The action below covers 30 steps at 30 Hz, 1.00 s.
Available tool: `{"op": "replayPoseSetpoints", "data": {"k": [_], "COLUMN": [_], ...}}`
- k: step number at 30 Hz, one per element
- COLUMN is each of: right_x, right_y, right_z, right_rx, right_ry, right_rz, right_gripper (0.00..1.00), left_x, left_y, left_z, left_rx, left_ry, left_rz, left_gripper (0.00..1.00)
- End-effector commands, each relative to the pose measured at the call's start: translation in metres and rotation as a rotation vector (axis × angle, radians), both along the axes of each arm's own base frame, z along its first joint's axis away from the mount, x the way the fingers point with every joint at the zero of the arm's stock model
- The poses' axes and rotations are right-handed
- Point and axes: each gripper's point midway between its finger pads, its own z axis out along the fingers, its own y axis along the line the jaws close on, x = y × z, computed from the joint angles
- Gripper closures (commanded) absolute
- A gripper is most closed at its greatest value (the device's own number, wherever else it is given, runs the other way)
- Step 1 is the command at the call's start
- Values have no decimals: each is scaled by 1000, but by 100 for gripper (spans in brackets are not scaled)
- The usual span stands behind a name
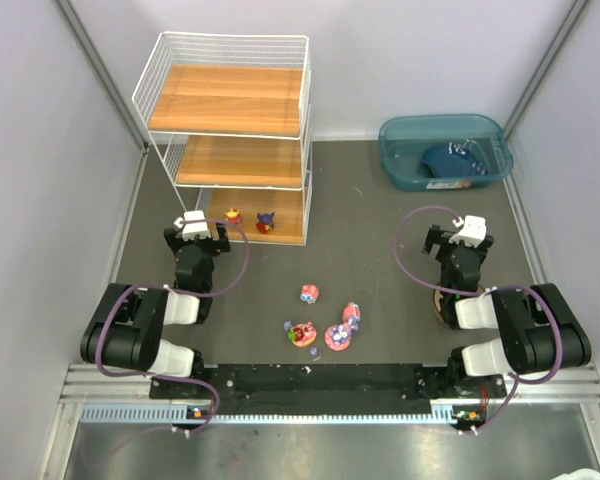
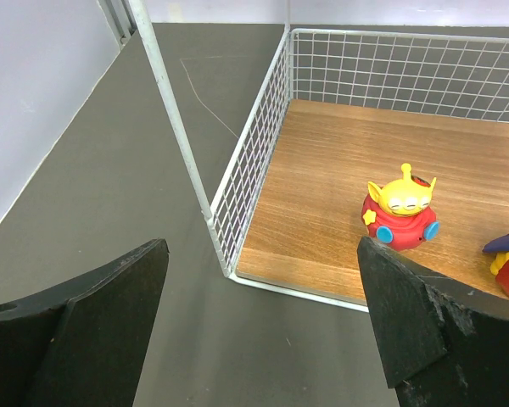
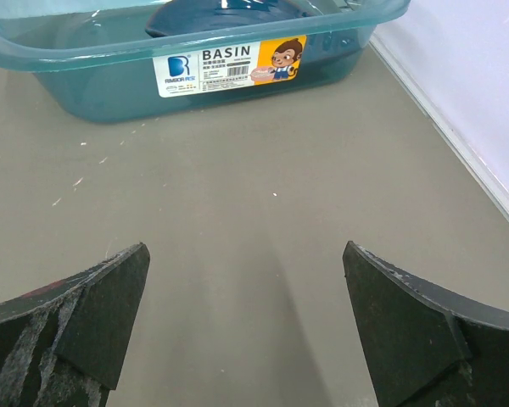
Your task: Place and organize the plastic toys onto the shelf
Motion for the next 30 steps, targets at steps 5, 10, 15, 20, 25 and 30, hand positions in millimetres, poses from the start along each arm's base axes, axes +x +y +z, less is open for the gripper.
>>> {"op": "replayPoseSetpoints", "data": {"k": [5,10,15,20,25,30], "right_x": [7,0,3,-4,-7,-19], "right_y": [-2,-2,9,19,55,95], "right_z": [21,37,76,90,95,88], "right_rx": [13,1,61,299,367,433], "right_ry": [-76,-114,-41,31,104,192], "right_rz": [-10,-8,7,-32,112,222], "right_gripper": [1,1,1,1,1,1], "left_x": [6,-3,-19,-28,-47,-66], "left_y": [1,7,5,1,-8,-44], "left_z": [14,31,49,66,75,80], "left_rx": [-10,-17,-13,-187,-300,-366], "left_ry": [-50,-107,-71,-18,11,64], "left_rz": [6,37,86,112,100,-57], "left_gripper": [1,1,1,1,1,1]}}
